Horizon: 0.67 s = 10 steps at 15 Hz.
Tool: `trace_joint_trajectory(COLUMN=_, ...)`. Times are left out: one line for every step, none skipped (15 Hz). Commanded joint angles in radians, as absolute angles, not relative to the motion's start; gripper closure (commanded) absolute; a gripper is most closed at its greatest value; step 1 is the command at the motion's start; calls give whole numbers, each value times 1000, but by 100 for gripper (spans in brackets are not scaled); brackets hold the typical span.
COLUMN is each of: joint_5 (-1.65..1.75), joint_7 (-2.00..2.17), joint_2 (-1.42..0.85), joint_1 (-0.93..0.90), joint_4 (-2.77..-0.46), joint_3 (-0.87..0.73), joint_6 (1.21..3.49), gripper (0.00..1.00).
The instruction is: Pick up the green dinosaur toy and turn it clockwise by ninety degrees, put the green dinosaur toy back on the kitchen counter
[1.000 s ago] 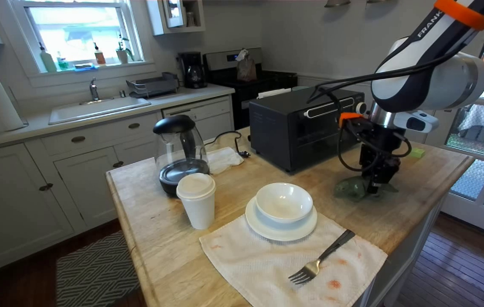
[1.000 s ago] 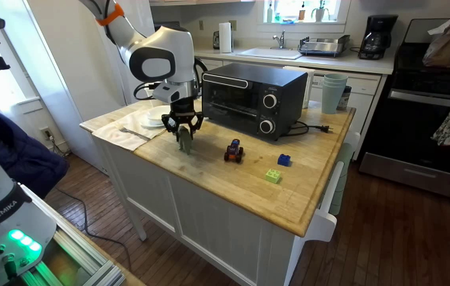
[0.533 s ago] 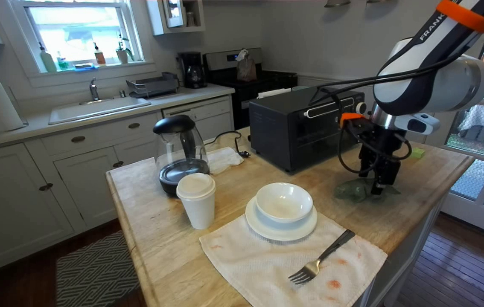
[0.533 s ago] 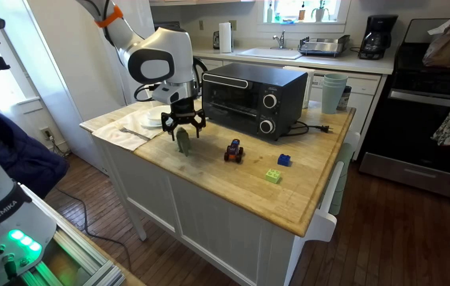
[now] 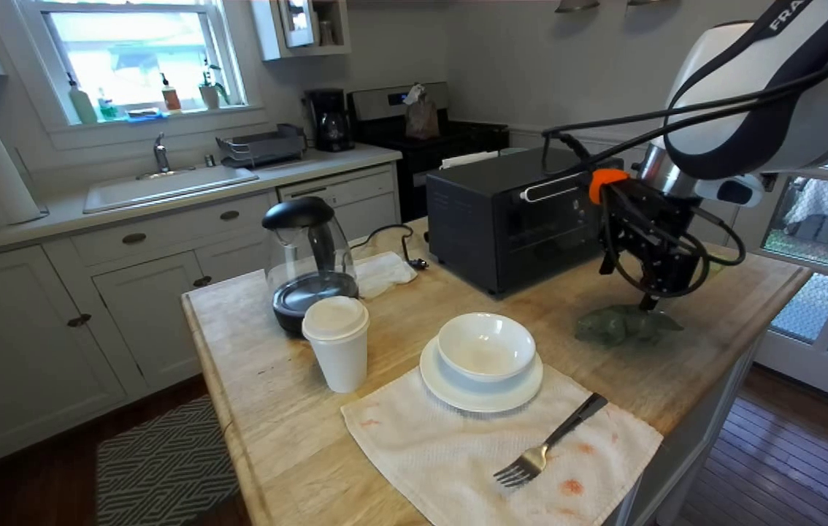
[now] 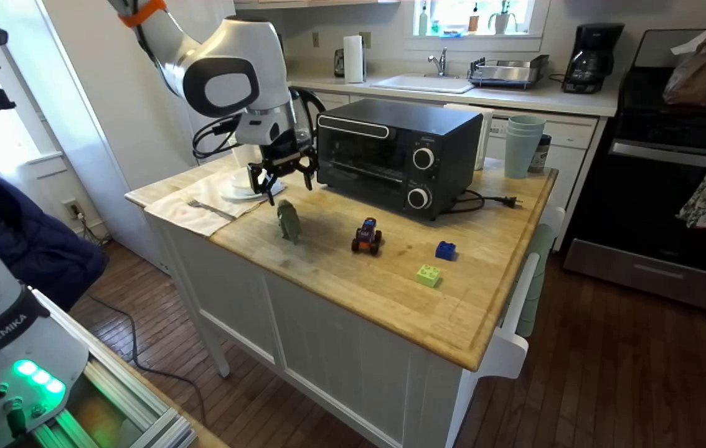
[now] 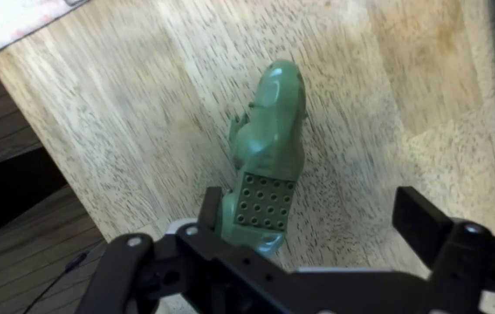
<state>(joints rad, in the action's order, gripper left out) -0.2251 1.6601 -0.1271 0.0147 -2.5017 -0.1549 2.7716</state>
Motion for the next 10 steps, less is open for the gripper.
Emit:
trace_joint_trajectory(joint_5=-249, joint_7=1450, joint_2=-16, joint_1=48, joint_4=-2552, joint_3=-116, joint_6=2681, gripper=0)
trace_joint_trajectory(joint_5=-226, joint_7=1411, joint_2=-3, joint_1=48, joint_4=-2552, joint_3=-119, joint_6=2642, gripper=0)
trace_joint_trajectory(joint_5=-203, joint_7=1375, joint_2=5, joint_1=50, joint_4=-2547, joint_3=-122, joint_6=2603, gripper=0)
trace_joint_trajectory(joint_5=-182, joint_7=1337, joint_2=8, joint_1=52, joint_4=-2542, joint_3=-123, joint_6=2573, gripper=0)
trace_joint_trajectory(joint_5=-194, joint_7=1276, joint_2=6, joint_1=54, joint_4=-2536, joint_3=-122, joint_6=2541, gripper=0)
trace_joint_trajectory(joint_5=-180, joint_7=1235, joint_2=4, joint_1=56, joint_4=-2533, joint_3=-122, joint_6=2520, gripper=0)
trace_joint_trajectory(joint_5=-168, joint_7=1192, joint_2=-2, joint_1=59, joint_4=-2527, joint_3=-123, joint_6=2497, gripper=0)
trace_joint_trajectory(joint_5=-158, joint_7=1146, joint_2=-6, joint_1=60, joint_4=-2524, joint_3=-123, joint_6=2477, gripper=0)
trace_joint_trajectory(joint_5=-147, joint_7=1099, joint_2=-8, joint_1=62, joint_4=-2522, joint_3=-122, joint_6=2467, gripper=0)
trace_joint_trajectory(joint_5=-137, joint_7=1054, joint_2=-7, joint_1=62, joint_4=-2521, joint_3=-122, joint_6=2458, gripper=0)
